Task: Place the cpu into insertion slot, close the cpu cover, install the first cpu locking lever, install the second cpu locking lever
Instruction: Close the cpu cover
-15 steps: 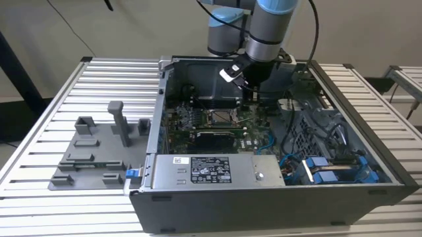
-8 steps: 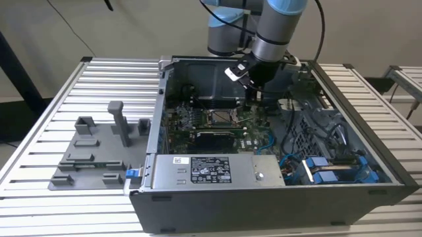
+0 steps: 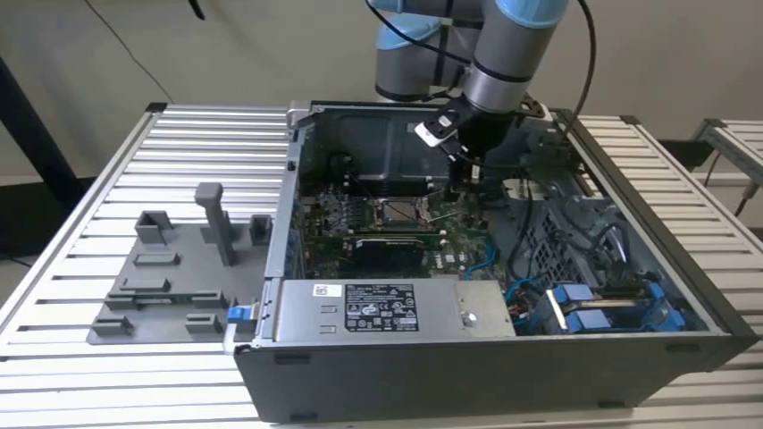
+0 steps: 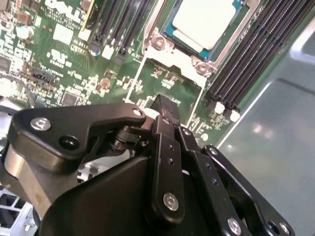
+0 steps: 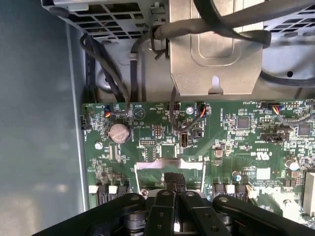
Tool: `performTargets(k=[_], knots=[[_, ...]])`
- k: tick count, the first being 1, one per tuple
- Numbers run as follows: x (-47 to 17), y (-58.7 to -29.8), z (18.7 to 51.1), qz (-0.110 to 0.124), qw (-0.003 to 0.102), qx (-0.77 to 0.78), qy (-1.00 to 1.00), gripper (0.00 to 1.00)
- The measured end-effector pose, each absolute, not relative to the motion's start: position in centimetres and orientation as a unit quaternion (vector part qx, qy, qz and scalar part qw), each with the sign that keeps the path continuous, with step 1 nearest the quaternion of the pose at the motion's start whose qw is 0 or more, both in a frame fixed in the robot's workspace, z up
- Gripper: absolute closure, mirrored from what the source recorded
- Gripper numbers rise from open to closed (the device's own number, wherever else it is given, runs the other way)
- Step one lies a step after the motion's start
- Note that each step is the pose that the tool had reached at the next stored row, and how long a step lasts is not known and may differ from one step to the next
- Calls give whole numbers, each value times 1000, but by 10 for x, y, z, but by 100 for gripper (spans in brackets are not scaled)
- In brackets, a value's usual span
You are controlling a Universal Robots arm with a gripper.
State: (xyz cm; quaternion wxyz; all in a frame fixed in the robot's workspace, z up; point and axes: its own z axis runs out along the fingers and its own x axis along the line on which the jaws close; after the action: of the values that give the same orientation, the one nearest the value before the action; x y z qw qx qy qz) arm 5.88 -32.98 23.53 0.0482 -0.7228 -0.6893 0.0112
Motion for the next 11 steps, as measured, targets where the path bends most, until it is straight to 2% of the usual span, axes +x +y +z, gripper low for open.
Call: performTargets(k=[4,11], knots=[[61,-330,239,6,43,-723,-690,89],[66,-330,242,-13,25,-723,-691,89]])
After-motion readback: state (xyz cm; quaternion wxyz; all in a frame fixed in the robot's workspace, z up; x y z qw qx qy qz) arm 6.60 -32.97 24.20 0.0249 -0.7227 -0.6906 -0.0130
